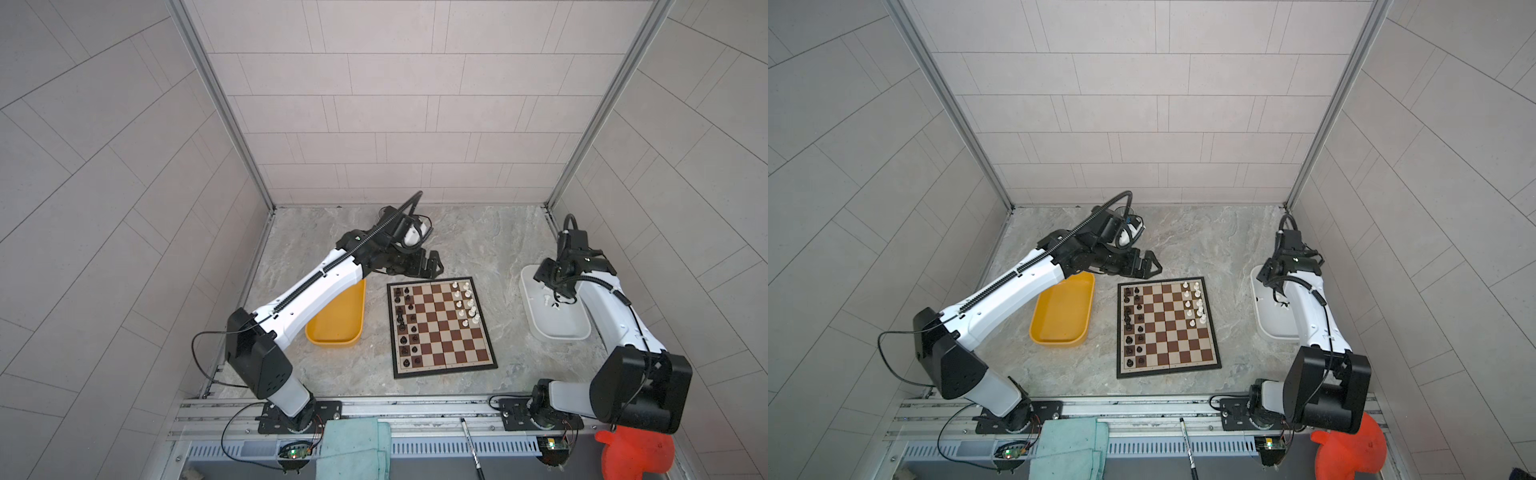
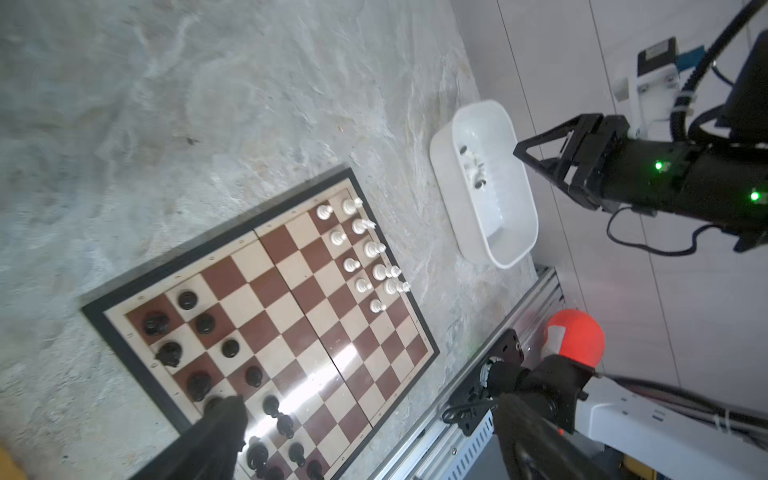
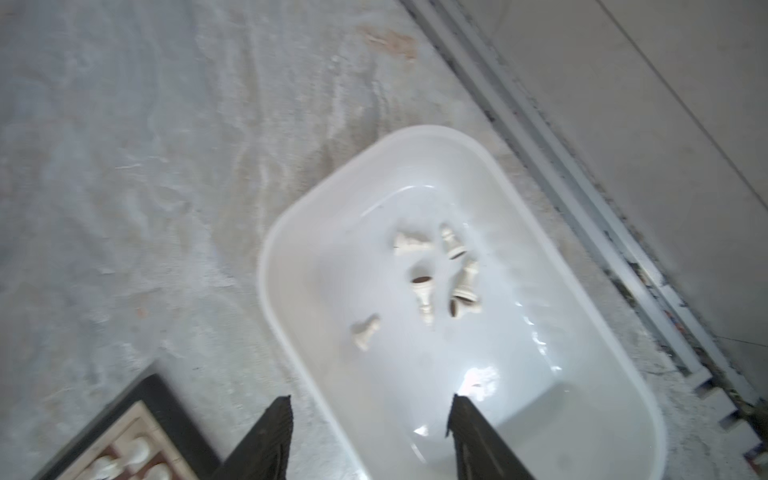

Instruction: Set up the chess pieces on the board

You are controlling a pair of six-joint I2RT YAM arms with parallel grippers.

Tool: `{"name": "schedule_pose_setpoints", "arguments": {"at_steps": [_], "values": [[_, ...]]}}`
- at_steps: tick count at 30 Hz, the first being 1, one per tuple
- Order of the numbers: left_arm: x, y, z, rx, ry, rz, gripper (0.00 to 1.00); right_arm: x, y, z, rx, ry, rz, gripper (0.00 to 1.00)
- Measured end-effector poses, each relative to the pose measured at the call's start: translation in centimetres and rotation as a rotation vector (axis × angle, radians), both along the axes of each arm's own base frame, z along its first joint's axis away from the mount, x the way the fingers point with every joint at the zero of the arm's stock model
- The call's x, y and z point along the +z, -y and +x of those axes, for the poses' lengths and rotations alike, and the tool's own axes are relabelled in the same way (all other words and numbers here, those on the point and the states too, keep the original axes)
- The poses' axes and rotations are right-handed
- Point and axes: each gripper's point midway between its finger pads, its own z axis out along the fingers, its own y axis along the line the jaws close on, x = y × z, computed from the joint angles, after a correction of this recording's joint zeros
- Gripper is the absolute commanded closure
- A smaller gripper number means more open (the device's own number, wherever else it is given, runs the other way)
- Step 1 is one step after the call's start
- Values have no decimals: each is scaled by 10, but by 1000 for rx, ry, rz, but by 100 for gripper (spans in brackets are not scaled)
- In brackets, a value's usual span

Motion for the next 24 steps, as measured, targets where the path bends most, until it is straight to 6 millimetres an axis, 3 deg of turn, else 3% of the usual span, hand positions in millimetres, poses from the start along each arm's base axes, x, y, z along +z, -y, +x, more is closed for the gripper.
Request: {"name": "schedule_pose_setpoints", "arguments": {"at_steps": [3, 6, 10, 16, 24], "values": [[-19, 5, -14, -50, -31, 49, 0, -20, 6, -15, -56, -9, 47, 67], [-38, -5, -19, -60, -50, 104, 0, -38, 1, -21, -68, -16, 100, 82], [-66, -23, -29, -67, -83, 178, 0, -55, -9, -24, -42, -42, 160, 92], [-89, -46, -34, -45, -135, 213, 0, -82, -26, -25, -6, -106, 271, 94], [-83, -58, -18, 7, -124, 179, 0, -97, -48, -33, 48, -142, 341, 97]]}}
